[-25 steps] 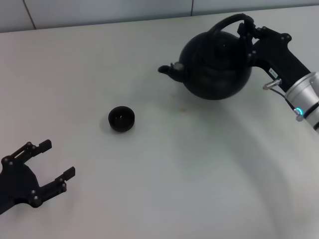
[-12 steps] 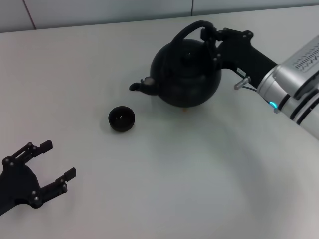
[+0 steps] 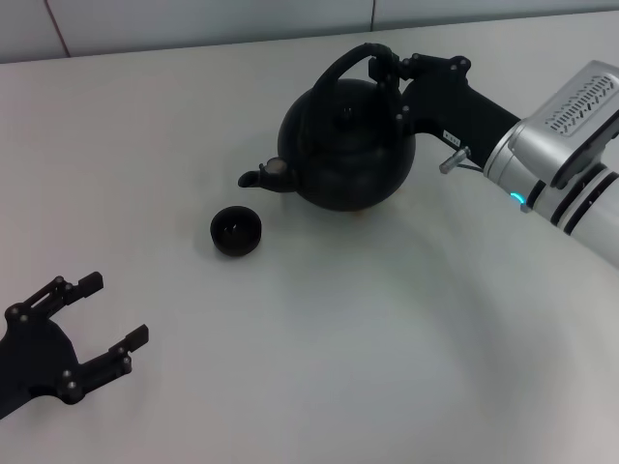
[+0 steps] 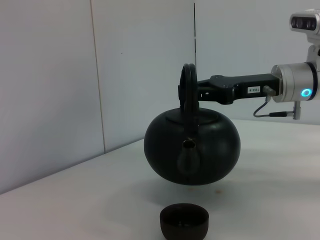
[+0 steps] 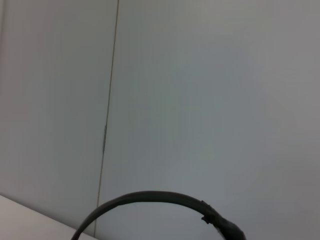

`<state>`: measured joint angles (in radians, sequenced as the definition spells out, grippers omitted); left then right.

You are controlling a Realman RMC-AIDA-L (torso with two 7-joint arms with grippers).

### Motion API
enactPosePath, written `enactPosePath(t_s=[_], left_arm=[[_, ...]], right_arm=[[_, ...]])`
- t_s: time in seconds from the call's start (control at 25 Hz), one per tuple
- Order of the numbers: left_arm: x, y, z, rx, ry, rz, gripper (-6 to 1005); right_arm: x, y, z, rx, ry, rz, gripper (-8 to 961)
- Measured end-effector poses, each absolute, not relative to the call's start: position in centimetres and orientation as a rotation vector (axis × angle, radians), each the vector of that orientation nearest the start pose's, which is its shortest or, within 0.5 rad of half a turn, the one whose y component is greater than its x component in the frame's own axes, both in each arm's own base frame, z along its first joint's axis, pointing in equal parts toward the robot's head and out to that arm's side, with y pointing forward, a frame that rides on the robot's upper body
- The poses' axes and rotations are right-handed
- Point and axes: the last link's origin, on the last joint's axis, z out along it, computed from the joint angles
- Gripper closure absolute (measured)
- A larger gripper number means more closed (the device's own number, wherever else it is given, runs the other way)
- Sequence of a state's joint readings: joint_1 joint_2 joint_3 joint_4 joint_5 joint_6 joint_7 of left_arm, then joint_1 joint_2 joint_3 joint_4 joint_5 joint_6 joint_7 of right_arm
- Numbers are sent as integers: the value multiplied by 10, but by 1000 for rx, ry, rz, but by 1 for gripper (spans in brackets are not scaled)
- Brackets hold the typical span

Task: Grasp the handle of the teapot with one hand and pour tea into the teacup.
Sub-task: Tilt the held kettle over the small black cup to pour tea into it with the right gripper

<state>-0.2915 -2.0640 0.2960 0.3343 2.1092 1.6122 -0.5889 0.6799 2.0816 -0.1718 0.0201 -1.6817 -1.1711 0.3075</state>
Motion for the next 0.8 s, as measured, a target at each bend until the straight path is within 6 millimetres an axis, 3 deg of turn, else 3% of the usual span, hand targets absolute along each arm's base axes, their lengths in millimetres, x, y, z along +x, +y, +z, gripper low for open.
enactPosePath(t_s=[0.8], left_arm=[[-347, 228, -18, -2444, -309, -707, 180]], right_arm=[[246, 377, -51, -2074, -3, 634, 872]])
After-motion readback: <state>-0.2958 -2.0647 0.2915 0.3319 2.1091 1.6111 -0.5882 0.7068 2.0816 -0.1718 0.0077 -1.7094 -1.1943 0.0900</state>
